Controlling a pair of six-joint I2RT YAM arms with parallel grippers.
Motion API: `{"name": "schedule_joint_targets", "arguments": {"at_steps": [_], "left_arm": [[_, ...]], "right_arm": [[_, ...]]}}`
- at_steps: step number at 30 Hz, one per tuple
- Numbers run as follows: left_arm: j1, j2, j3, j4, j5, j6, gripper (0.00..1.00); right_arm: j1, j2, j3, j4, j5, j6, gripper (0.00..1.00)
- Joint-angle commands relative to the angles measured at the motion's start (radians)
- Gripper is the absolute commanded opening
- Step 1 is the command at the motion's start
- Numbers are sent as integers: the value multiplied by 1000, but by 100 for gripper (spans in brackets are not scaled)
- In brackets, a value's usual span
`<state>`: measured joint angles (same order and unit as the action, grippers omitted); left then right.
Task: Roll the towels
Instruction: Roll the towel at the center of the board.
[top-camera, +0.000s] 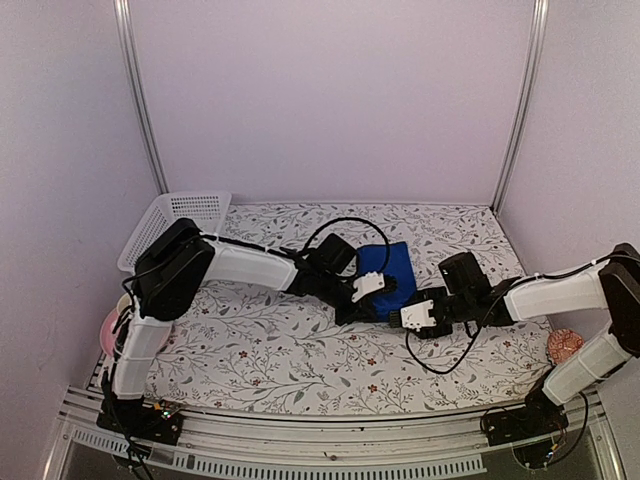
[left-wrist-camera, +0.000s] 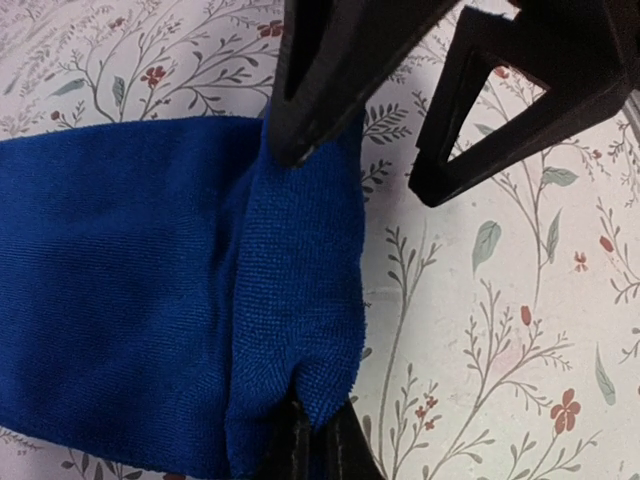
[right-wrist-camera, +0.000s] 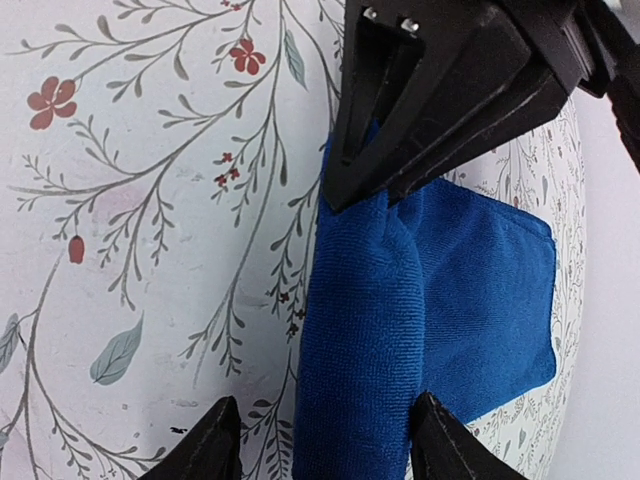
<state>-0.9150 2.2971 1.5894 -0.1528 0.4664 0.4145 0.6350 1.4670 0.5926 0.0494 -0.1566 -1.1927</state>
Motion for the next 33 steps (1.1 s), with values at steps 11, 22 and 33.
{"name": "schedule_joint_targets", "arguments": {"at_steps": [11,22,33], "left_arm": [[23,89,49,-136,81,-52,0],[39,105,64,-145,116,-67,0],[44,108,67,-158,133,-60,0]], "right_arm": [[17,-84,-45,28,-21,-39,61],[22,11,-24,41,45,-23,52],[22,106,-4,81,139,-3,45]]}}
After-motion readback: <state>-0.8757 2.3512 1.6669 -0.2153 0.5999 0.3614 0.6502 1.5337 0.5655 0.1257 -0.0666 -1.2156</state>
